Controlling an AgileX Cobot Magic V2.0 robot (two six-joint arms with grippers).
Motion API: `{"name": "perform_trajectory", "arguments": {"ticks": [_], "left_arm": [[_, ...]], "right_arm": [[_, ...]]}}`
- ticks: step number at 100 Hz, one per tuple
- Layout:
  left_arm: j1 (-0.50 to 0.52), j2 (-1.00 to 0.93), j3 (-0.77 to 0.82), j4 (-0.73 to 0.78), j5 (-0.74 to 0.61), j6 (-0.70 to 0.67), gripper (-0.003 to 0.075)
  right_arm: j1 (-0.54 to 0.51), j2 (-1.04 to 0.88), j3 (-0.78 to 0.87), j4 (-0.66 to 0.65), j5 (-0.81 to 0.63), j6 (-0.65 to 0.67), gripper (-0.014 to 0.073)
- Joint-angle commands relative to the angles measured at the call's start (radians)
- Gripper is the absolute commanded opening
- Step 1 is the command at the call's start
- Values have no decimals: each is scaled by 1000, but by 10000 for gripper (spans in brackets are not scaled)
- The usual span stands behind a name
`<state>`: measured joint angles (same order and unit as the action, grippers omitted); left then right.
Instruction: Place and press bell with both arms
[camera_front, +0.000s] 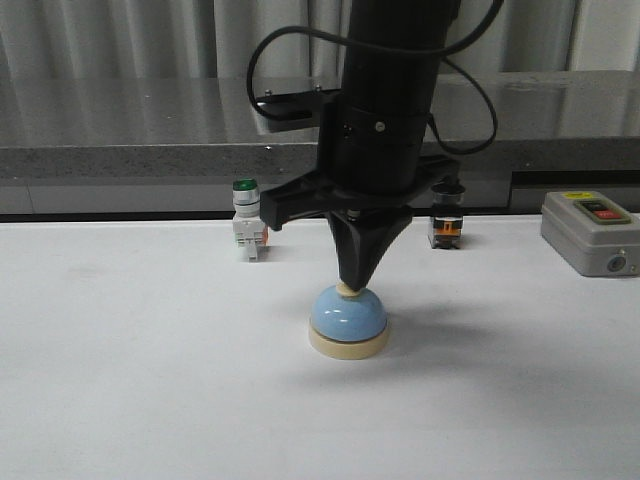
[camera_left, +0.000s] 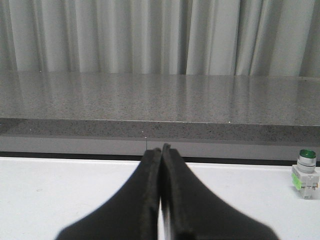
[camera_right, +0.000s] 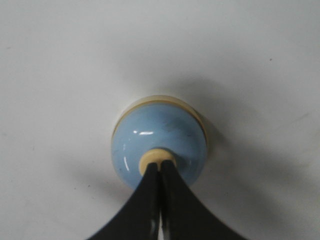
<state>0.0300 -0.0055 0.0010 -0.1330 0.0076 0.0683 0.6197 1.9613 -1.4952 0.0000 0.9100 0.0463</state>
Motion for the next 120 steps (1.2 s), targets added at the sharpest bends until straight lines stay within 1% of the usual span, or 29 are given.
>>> {"name": "perform_trajectory", "arguments": {"ticks": [1,15,36,58,93,104,120], "left_arm": [[1,-30,43,-1,-72,-9,-20],[1,-30,43,-1,-72,-9,-20],[1,-30,43,-1,-72,-9,-20],[1,-30,43,-1,-72,-9,-20],[1,-30,43,-1,-72,-9,-20],[1,-30,43,-1,-72,-9,-20],[1,-30,43,-1,-72,-9,-20]], "right_arm": [[-19,-99,-28,-7,3,-2,-60],[-74,-148,-15,-7,20,25,-60],[-194,-232,51,-7,21,46,-60],[-352,-331,151,-7,20,54,-60],[-563,-507,329,-7,-18,54,-60],[-607,-567,385,-7,-29,54,-60],[-634,-662,465,-7,-49,54,-60]]}}
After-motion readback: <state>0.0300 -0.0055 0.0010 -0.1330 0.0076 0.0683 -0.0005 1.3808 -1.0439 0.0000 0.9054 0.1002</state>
